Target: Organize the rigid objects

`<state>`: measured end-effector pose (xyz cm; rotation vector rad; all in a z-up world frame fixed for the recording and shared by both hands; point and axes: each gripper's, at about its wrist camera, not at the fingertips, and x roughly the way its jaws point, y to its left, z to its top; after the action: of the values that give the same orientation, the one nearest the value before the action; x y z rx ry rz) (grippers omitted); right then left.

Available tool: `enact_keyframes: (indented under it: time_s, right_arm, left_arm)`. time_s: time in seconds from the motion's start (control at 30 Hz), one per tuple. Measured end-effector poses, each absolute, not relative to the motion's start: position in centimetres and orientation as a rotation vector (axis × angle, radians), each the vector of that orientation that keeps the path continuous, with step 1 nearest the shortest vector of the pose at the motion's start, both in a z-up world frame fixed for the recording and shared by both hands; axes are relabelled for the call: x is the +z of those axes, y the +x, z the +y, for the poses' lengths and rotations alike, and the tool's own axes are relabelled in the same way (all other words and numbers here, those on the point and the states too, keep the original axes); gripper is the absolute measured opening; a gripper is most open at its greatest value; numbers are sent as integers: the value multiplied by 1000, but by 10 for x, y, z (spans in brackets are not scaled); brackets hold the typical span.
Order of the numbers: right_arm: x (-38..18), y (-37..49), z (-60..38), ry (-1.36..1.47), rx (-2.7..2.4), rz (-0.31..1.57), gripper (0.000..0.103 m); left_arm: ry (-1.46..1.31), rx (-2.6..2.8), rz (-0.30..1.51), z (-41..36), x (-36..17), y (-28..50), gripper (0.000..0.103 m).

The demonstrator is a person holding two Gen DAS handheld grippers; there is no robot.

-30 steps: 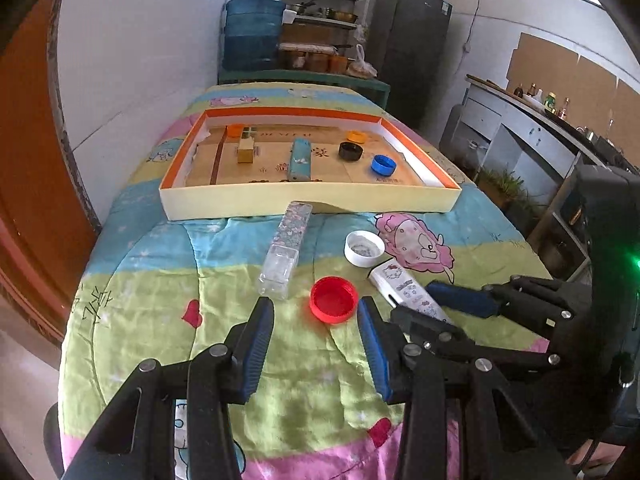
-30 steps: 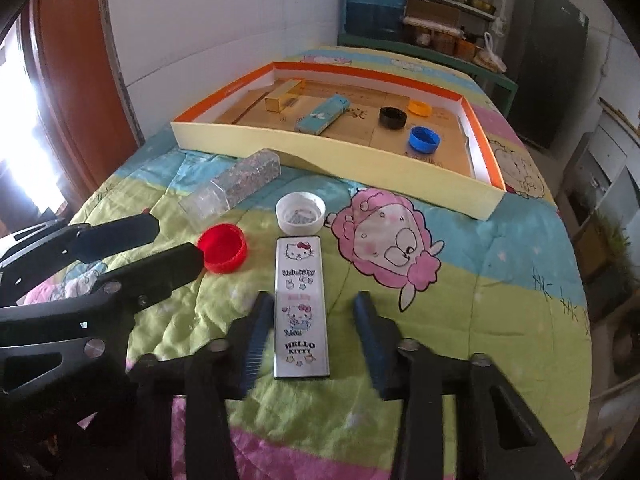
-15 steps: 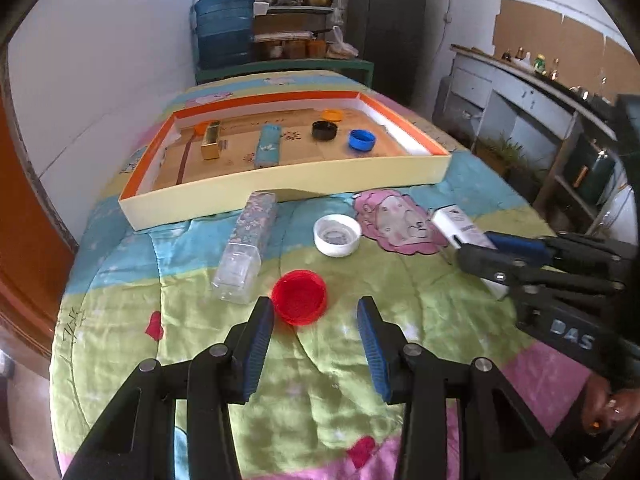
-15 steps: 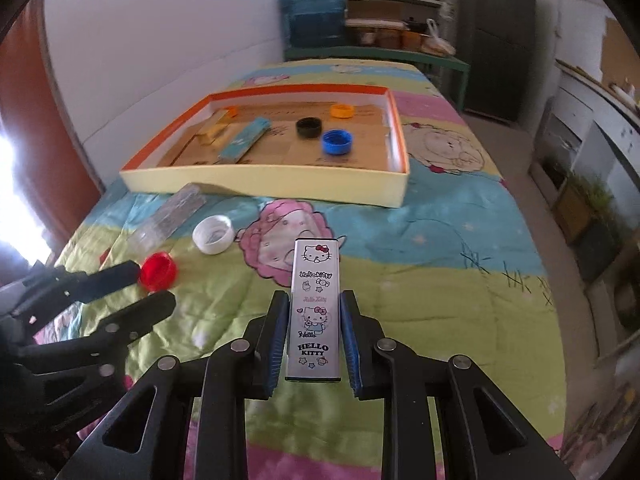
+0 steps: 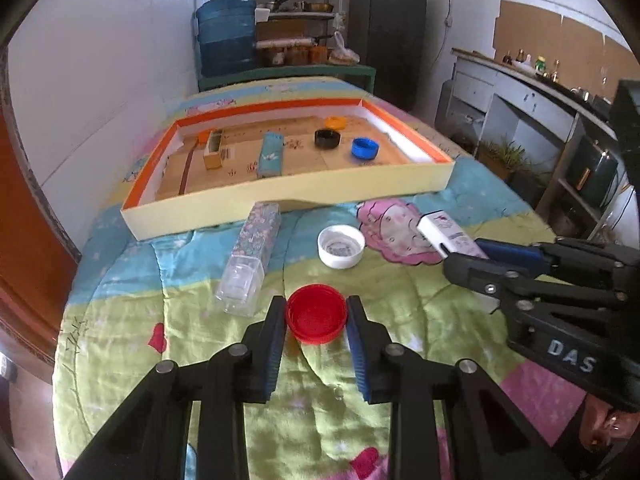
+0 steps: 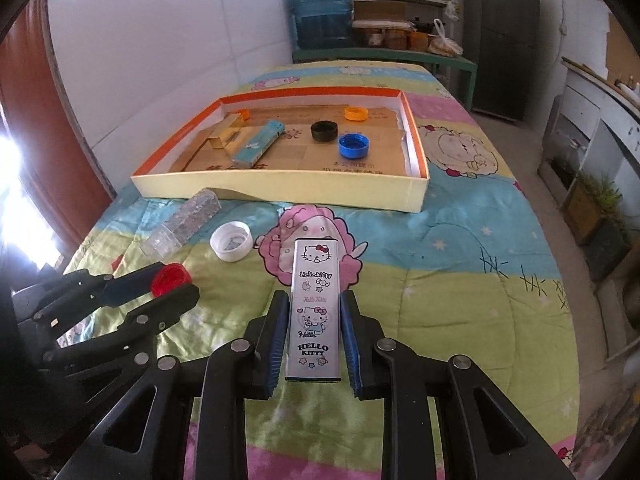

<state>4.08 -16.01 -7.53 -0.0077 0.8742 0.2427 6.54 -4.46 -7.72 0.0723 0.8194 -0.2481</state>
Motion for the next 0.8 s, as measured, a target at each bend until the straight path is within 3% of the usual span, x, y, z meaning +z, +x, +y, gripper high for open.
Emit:
enact_keyframes:
  time_s: [0.33, 0.8]
  right_arm:
    - [-49, 55, -147, 7, 263, 820, 26]
    - [-15, 113, -130, 27, 267, 749, 26]
  left_arm:
    - [11, -220, 755, -24, -35, 71, 30]
    - [-53, -105, 727, 16, -7, 141, 30]
